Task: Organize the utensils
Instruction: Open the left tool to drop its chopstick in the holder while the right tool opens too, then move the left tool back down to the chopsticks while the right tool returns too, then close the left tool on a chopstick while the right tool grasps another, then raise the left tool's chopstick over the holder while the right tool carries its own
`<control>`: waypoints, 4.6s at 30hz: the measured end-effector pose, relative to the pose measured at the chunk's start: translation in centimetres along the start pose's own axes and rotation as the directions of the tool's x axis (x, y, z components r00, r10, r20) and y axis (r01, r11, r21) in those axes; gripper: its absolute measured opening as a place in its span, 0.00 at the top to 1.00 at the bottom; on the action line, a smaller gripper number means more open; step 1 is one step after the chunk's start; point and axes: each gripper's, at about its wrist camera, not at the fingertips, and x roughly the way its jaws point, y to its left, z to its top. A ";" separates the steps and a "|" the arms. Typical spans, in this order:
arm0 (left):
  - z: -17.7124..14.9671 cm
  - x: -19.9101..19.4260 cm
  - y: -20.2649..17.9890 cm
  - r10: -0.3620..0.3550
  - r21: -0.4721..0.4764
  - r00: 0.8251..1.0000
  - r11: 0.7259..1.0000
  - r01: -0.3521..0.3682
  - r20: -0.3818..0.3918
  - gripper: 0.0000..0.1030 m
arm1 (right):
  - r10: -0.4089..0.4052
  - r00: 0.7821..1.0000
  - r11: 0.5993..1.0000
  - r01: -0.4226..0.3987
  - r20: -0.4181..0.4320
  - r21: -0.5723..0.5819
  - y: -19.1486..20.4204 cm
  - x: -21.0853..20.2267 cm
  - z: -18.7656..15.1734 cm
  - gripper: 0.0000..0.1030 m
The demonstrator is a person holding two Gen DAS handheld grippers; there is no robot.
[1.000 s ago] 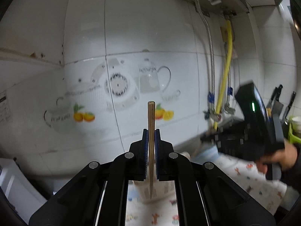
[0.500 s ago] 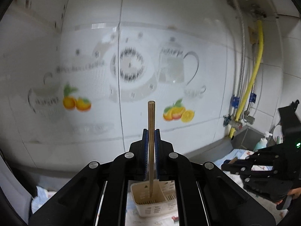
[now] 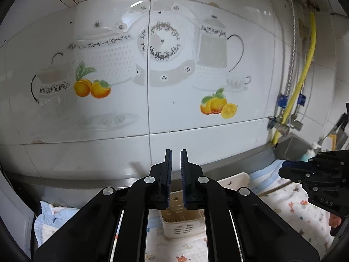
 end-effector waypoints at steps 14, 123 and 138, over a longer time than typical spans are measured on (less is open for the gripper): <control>-6.4 -9.7 -0.4 -0.009 -0.009 1.000 1.000 0.009 -0.024 0.79 | 0.013 1.000 0.999 -0.014 0.014 0.029 3.0 -8.7 -11.0 0.81; -22.5 -16.3 -3.9 -0.185 0.047 0.966 0.979 0.197 -0.181 0.94 | 0.155 0.978 0.974 -0.174 0.136 0.142 6.9 -13.3 -14.0 0.94; -15.9 -14.2 -3.7 -0.183 0.069 0.975 0.979 0.192 -0.123 0.94 | 0.081 0.985 0.992 -0.095 0.152 0.085 3.0 -13.5 -5.5 0.94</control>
